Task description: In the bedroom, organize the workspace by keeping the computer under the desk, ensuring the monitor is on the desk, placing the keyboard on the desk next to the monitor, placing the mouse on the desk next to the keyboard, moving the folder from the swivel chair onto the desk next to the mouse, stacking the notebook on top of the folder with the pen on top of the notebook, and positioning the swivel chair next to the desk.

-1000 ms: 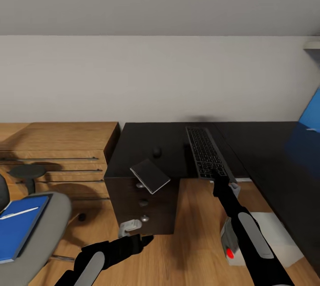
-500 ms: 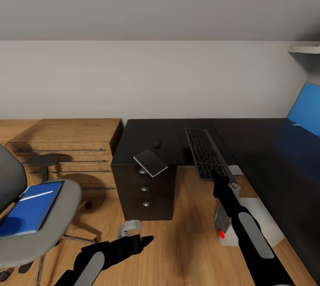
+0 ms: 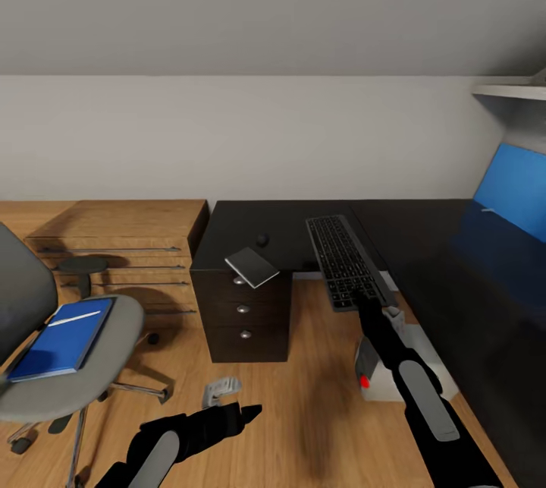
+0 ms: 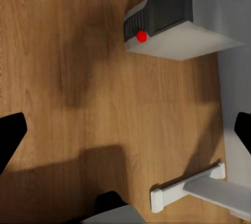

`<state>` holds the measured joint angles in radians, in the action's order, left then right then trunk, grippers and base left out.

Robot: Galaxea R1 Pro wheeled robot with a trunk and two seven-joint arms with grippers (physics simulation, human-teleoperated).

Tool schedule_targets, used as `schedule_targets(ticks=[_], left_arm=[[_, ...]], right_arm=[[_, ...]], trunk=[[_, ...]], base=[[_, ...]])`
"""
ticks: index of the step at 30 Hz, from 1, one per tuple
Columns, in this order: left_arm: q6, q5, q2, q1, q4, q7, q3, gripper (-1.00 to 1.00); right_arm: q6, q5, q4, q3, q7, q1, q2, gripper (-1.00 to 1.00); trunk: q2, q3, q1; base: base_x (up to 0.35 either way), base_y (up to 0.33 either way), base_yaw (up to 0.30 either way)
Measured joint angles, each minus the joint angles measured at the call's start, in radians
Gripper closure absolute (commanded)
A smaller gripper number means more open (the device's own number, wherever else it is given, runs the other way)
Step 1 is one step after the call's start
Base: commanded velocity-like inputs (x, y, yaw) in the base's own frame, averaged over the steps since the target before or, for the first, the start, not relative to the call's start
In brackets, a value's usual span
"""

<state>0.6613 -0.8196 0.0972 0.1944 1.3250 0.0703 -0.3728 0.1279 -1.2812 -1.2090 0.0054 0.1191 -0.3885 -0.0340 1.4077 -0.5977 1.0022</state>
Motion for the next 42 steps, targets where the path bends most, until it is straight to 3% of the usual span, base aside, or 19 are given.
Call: schedule_targets(ticks=[13, 26, 35, 42], left_arm=[[-0.002, 0.002, -0.001, 0.001, -0.034, 0.000, -0.003, -1.00], [-0.004, 0.005, -0.001, 0.000, -0.035, 0.000, -0.001, -1.00], [-0.007, 0.006, -0.001, 0.000, -0.034, -0.001, 0.000, -1.00], [-0.006, 0.005, -0.001, 0.000, -0.034, -0.001, -0.001, -1.00]], right_arm=[[0.009, 0.014, -0.024, 0.002, 0.002, 0.005, -0.035, 1.00], [0.012, 0.068, -0.034, 0.004, 0.002, 0.013, -0.035, 1.00], [0.012, 0.068, -0.035, 0.025, 0.000, 0.028, -0.032, 1.00], [0.008, 0.069, -0.035, 0.026, 0.001, 0.029, -0.032, 1.00]], trunk=[[-0.091, 0.041, -0.050], [-0.182, 0.082, -0.100], [-0.182, 0.082, -0.100], [-0.182, 0.085, -0.099]], base=[[-0.001, -0.001, 0.000], [0.000, 0.000, 0.000], [-0.008, 0.000, 0.001], [-0.256, 0.000, 0.152]])
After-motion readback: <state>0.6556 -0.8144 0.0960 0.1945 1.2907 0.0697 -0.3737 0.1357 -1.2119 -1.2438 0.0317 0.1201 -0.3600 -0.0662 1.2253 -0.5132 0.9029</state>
